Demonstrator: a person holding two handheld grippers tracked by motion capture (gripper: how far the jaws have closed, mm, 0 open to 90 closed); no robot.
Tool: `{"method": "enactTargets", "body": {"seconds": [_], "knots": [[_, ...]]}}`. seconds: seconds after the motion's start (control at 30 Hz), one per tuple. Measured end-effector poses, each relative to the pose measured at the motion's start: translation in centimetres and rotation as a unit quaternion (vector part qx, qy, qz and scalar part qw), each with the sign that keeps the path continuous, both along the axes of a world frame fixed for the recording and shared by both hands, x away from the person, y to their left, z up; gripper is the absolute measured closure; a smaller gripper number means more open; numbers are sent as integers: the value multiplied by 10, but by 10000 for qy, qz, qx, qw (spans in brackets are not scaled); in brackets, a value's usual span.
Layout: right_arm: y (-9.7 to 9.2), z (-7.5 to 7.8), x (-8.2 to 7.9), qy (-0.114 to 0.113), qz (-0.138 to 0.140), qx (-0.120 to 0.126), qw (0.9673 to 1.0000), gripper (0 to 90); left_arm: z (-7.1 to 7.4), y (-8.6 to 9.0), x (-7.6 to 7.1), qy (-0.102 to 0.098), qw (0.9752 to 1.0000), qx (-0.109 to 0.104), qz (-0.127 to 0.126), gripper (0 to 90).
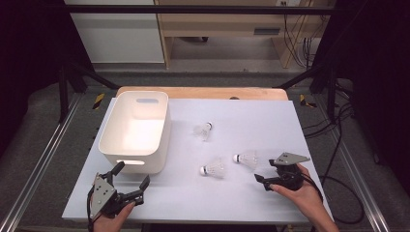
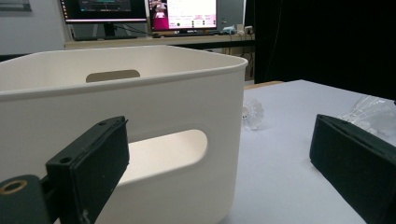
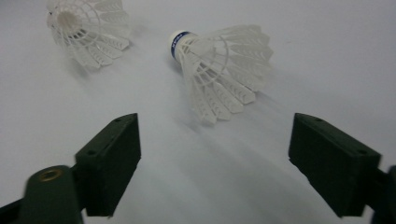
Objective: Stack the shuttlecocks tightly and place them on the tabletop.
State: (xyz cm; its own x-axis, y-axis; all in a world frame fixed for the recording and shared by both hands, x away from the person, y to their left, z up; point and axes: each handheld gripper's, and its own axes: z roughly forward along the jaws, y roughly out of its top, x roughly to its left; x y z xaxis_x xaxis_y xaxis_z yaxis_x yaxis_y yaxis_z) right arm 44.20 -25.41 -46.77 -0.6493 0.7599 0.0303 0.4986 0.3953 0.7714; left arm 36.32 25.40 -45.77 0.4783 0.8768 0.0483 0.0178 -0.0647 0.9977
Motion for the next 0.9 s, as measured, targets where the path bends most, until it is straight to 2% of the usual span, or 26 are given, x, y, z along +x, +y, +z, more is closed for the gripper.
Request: {"method": "enactTargets", "body": {"seconds": [0.13,0.27,0.53,0.73,0.9], "knots": [[8,-1,2,-108,279,-40,9995,123,0,0,0,7,10000,6,-4,48],[18,-3,5,-246,465,-224,9984,186,-1,0,1,8,10000,13,-10,49],[32,-7,14,-403,595,-515,9961,442,-1,-2,1,12,10000,29,-38,49],[36,-8,17,-425,730,-591,9947,624,-1,-2,1,13,10000,34,-43,49],[39,-8,18,-369,789,-593,9944,718,-1,-2,1,16,10000,31,-28,48]]}}
